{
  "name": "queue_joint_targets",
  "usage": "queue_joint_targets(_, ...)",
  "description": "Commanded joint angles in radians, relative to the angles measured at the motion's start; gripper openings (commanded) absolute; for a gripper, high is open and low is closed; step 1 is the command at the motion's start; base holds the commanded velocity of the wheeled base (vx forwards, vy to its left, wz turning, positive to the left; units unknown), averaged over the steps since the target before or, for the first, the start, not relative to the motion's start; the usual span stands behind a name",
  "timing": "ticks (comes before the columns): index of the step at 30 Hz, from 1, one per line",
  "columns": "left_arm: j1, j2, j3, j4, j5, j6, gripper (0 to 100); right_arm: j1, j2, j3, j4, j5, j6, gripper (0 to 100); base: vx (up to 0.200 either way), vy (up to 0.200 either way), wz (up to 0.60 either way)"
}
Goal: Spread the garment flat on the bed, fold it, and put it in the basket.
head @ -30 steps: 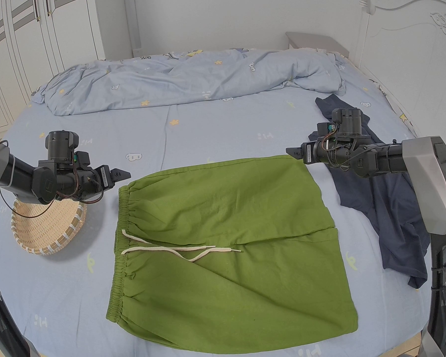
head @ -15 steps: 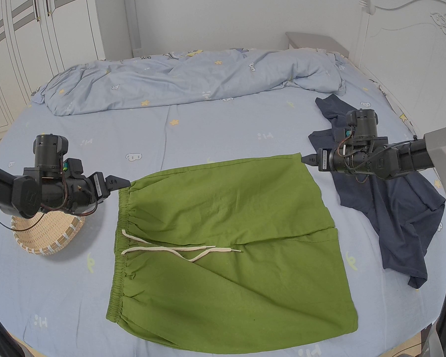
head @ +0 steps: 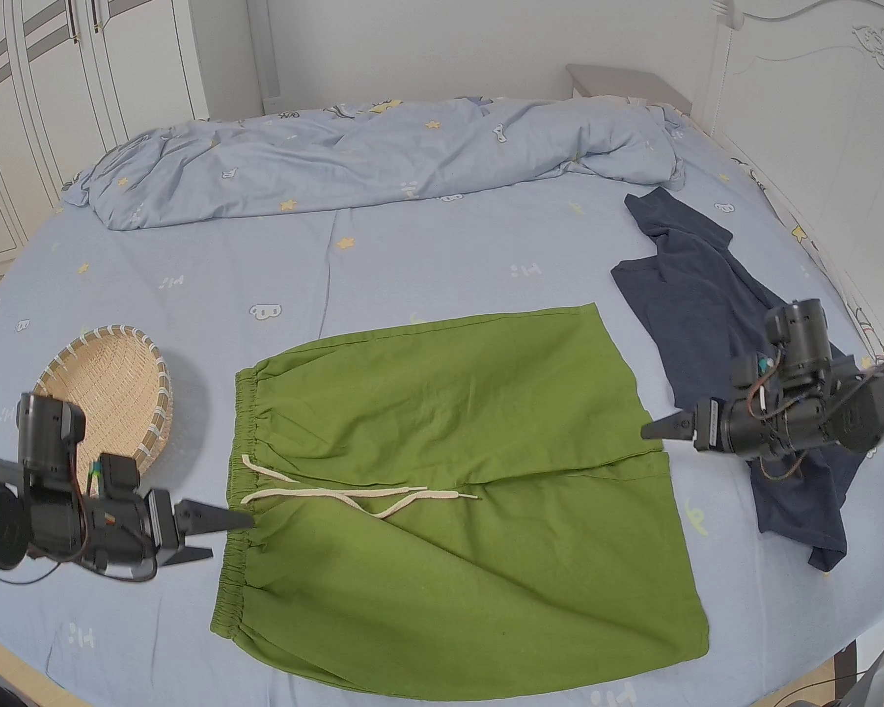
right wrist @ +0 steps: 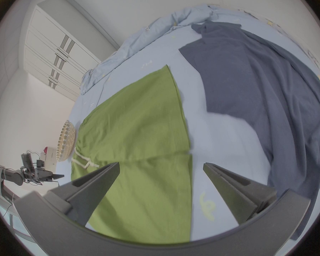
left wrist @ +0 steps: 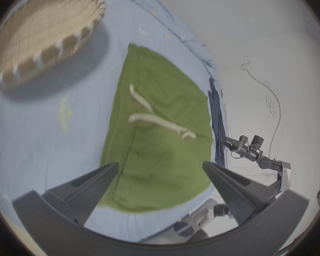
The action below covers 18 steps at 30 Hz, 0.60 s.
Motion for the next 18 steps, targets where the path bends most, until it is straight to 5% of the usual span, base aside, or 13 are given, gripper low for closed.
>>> queue_joint_targets(1, 0.007, -0.064, 0.189, -0.002, -0.079, 0.006, 100, -0.017, -0.187, 0.22, -0.069, 0.046, 0.033, 100, 0.0, 0.0, 0.0)
queue_joint_targets(18, 0.047, 0.17, 0.193, -0.005, -0.096, 0.138, 100, 0.011, -0.253, 0.299, -0.07, 0.044, 0.033, 100, 0.0, 0.0, 0.0)
